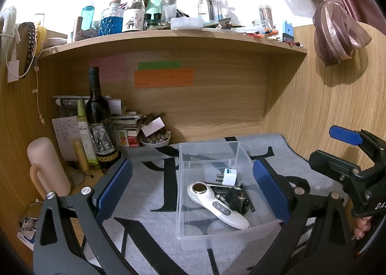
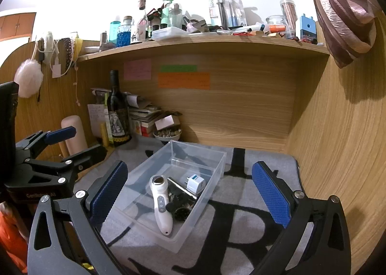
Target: Organize rigid objects
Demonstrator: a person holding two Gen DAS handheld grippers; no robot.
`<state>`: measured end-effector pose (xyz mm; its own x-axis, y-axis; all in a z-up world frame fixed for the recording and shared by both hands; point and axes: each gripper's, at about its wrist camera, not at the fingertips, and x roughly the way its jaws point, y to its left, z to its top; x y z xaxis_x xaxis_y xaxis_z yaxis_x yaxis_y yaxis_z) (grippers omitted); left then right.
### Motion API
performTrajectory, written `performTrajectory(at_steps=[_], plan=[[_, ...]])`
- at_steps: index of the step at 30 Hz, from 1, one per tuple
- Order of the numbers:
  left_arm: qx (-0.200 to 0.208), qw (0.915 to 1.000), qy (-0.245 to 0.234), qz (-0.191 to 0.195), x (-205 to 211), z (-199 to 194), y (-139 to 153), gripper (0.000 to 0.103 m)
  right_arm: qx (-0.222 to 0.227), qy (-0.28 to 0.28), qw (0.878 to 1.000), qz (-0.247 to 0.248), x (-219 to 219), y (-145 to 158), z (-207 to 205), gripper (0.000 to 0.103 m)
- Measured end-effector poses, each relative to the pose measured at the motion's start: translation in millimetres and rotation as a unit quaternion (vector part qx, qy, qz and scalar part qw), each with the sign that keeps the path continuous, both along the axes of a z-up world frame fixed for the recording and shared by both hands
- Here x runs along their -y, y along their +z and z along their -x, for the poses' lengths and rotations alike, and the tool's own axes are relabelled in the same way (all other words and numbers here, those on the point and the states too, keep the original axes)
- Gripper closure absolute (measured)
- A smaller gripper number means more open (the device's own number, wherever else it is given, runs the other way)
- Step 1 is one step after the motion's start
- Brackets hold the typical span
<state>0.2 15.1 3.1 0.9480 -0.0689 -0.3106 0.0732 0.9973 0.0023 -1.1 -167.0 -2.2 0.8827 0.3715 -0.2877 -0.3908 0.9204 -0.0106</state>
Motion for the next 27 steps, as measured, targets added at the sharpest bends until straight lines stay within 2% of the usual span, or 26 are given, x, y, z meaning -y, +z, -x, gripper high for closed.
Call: performTrajectory(at_steps=[27], plan=[[-0.009,0.9997,-0.016,0.014,2.4,-6.6,-5.6,0.001,-0.002,0.004,1.0,0.003,1.1,-0.9,-2.4,0.0]])
